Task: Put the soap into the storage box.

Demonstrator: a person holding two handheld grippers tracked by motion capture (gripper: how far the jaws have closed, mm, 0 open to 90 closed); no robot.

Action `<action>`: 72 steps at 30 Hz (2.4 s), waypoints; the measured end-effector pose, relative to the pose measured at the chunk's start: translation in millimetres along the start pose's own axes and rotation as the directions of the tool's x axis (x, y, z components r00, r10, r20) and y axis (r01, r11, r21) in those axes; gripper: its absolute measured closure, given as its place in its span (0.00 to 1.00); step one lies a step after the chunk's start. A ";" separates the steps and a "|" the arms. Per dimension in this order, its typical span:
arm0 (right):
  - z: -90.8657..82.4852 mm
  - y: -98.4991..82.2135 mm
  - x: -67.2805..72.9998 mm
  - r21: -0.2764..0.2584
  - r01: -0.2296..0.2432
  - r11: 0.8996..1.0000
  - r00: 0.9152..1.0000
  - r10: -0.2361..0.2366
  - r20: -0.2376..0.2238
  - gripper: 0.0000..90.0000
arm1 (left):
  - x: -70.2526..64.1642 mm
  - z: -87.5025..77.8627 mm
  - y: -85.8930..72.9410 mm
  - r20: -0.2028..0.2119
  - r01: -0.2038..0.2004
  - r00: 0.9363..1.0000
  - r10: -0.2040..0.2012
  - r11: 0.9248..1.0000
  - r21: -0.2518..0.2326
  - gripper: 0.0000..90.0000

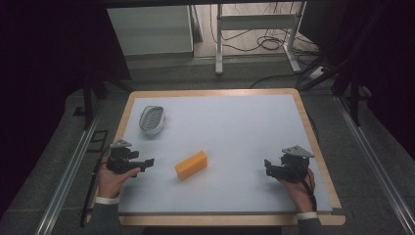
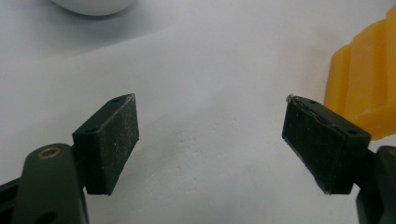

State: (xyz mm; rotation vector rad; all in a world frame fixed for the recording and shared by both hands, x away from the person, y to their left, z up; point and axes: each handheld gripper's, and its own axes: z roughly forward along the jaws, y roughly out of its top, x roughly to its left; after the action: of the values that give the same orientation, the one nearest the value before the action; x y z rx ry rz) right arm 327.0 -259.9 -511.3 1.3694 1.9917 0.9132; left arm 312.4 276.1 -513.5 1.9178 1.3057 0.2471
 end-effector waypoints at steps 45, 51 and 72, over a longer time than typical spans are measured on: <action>-11.5 -10.4 -5.0 -0.046 -0.009 0.999 1.000 0.009 0.005 0.08 | -30.4 -32.2 50.8 0.006 -0.155 0.988 0.155 0.987 0.038 0.21; -13.0 -11.9 -6.7 -0.042 -0.016 0.999 1.000 0.016 0.008 0.08 | -39.0 -32.2 56.3 0.021 -0.175 0.985 0.174 0.983 0.049 0.21; -18.6 -11.7 -13.6 -0.061 -0.030 0.998 0.999 0.032 0.034 0.08 | -67.1 -22.1 77.0 0.036 -0.254 0.967 0.252 0.962 0.099 0.20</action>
State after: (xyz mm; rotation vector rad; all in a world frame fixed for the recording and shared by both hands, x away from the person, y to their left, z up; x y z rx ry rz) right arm 310.7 -279.8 -508.2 1.3773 1.9062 0.9496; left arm 323.9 217.3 -427.9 2.1708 1.0746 0.2900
